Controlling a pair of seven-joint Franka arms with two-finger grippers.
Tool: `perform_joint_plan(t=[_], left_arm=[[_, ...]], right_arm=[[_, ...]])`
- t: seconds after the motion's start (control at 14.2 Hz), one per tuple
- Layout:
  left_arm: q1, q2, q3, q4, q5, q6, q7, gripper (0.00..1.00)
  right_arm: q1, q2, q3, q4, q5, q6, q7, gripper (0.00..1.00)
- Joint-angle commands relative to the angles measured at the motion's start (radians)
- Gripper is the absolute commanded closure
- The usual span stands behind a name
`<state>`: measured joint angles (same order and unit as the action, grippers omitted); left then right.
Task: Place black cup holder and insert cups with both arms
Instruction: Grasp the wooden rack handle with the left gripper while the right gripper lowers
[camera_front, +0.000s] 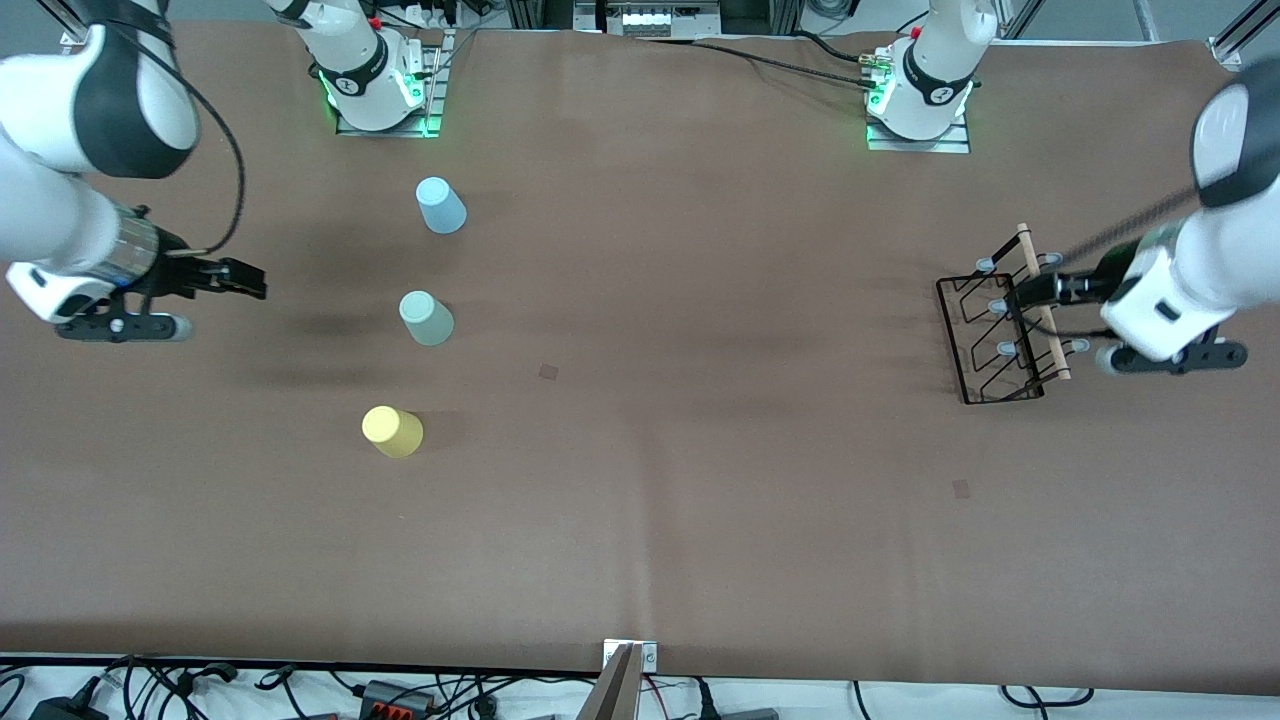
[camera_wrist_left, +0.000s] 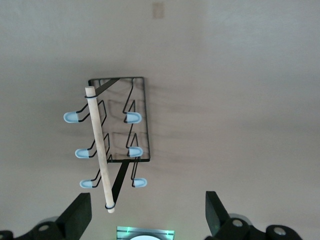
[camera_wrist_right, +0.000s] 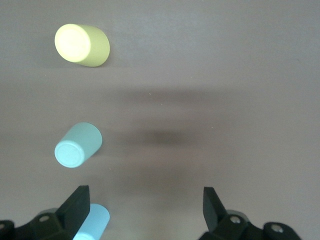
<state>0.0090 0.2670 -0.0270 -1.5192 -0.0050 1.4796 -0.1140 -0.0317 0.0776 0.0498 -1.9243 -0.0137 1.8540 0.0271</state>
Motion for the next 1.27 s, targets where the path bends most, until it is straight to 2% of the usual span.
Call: perform_joint_plan(t=[0.0, 0.14, 0.35, 0.71, 0.99, 1.06, 1.2], left_arm=[[0.038, 0.038, -0.001, -0.034, 0.025, 0.040, 0.007, 0.00], [0.049, -0.001, -0.001, -0.155, 0.083, 0.143, 0.008, 0.00], [0.055, -0.095, -0.002, -0.350, 0.117, 0.324, 0.008, 0.00], [0.107, -0.134, -0.007, -0.545, 0.128, 0.542, 0.014, 0.01], [0.131, -0.157, -0.013, -0.613, 0.129, 0.567, 0.017, 0.05], [0.131, -0.161, -0.013, -0.616, 0.128, 0.562, 0.017, 0.09], [0.131, -0.166, -0.013, -0.630, 0.128, 0.561, 0.017, 0.28]], right_arm=[[0.062, -0.022, -0.001, -0.108, 0.004, 0.129, 0.118, 0.00], [0.113, -0.022, -0.001, -0.159, 0.003, 0.217, 0.177, 0.00], [0.125, 0.031, 0.013, -0.174, 0.003, 0.315, 0.197, 0.00], [0.164, 0.097, 0.042, -0.242, -0.002, 0.514, 0.301, 0.00], [0.211, 0.168, 0.044, -0.239, -0.005, 0.580, 0.371, 0.00], [0.226, 0.183, 0.044, -0.240, -0.012, 0.605, 0.390, 0.00], [0.236, 0.189, 0.044, -0.260, -0.014, 0.611, 0.395, 0.00]])
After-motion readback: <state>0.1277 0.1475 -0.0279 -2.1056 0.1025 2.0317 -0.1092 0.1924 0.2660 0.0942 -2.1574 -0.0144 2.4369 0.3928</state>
